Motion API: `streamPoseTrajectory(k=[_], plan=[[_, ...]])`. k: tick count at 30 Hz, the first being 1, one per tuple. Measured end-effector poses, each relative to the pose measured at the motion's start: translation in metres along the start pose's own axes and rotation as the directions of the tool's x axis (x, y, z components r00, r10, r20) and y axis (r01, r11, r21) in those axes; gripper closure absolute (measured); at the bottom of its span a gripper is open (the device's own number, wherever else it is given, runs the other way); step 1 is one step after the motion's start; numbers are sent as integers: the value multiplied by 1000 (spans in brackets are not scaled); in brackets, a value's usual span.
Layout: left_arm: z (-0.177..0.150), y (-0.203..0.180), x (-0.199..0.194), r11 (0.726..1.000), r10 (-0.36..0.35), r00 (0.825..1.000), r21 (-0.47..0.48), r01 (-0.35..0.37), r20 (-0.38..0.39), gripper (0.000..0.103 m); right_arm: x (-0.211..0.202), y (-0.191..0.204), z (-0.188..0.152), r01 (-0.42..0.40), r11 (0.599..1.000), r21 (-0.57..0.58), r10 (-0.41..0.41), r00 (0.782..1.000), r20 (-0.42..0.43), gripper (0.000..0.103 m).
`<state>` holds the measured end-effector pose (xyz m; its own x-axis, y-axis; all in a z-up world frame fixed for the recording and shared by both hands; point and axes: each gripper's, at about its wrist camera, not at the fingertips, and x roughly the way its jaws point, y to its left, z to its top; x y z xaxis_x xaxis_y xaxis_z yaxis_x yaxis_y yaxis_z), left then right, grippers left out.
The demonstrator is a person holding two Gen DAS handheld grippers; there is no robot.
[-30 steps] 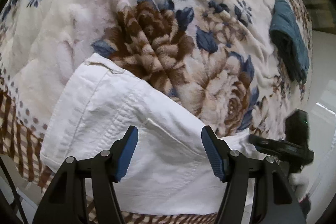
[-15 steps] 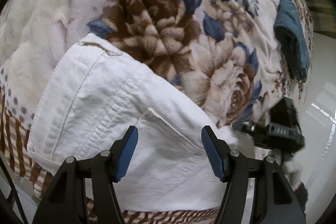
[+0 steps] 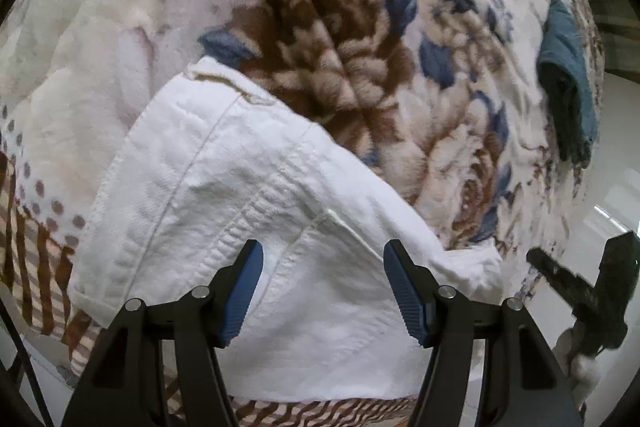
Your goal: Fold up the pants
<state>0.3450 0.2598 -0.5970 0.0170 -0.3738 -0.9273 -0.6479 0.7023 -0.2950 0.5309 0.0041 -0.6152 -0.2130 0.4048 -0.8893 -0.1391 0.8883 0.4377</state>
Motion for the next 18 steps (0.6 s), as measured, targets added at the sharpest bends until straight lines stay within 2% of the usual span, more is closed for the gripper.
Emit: streamPoseTrajectory(k=[1, 2, 3, 4, 6, 8, 9, 11, 14, 15, 16, 17, 18], plan=[[-1, -2, -3, 1000, -2, 1000, 9, 2, 8, 42, 1, 7, -5, -71, 997, -7, 70, 997, -28, 82], [-1, -5, -5, 1000, -1, 1000, 21, 1, 16, 42, 8, 11, -12, -152, 988, -2, 151, 984, -91, 80], [-1, -7, -6, 999, -1, 1000, 33, 0, 21, 42, 17, 11, -17, -185, 983, 13, 185, 973, -137, 80], [-1, -9, -5, 999, 5, 1000, 48, -6, 27, 42, 30, 7, -23, -163, 986, 32, 166, 973, -163, 80], [3, -11, -2, 998, 18, 999, 63, -21, 44, 42, 47, -13, -25, -25, 998, 54, 33, 989, -146, 81], [9, -11, 3, 994, 60, 995, 81, -67, 84, 42, 49, -46, -19, 102, 988, 116, -95, 993, -66, 96], [12, -9, 5, 992, 80, 992, 88, -89, 101, 42, 49, -62, -18, 108, 979, 174, -102, 994, -38, 103], [20, -2, 11, 984, 137, 982, 96, -150, 131, 42, 51, -76, -18, 69, 964, 256, -59, 997, -45, 101], [30, 13, 17, 986, 139, 981, 76, -150, 135, 42, 36, -61, -19, 119, 965, 231, -118, 993, -21, 94], [34, 15, 19, 986, 136, 982, 74, -147, 130, 42, 29, -55, -21, 126, 966, 227, -129, 992, -2, 86], [36, 16, 20, 987, 135, 983, 68, -144, 122, 42, 21, -47, -24, 123, 966, 226, -132, 991, 24, 72], [37, 16, 18, 989, 133, 984, 55, -140, 115, 42, 13, -39, -29, 112, 967, 227, -128, 990, 55, 64], [38, 14, 15, 990, 129, 985, 49, -135, 116, 42, 7, -31, -34, 91, 971, 223, -110, 991, 77, 50]])
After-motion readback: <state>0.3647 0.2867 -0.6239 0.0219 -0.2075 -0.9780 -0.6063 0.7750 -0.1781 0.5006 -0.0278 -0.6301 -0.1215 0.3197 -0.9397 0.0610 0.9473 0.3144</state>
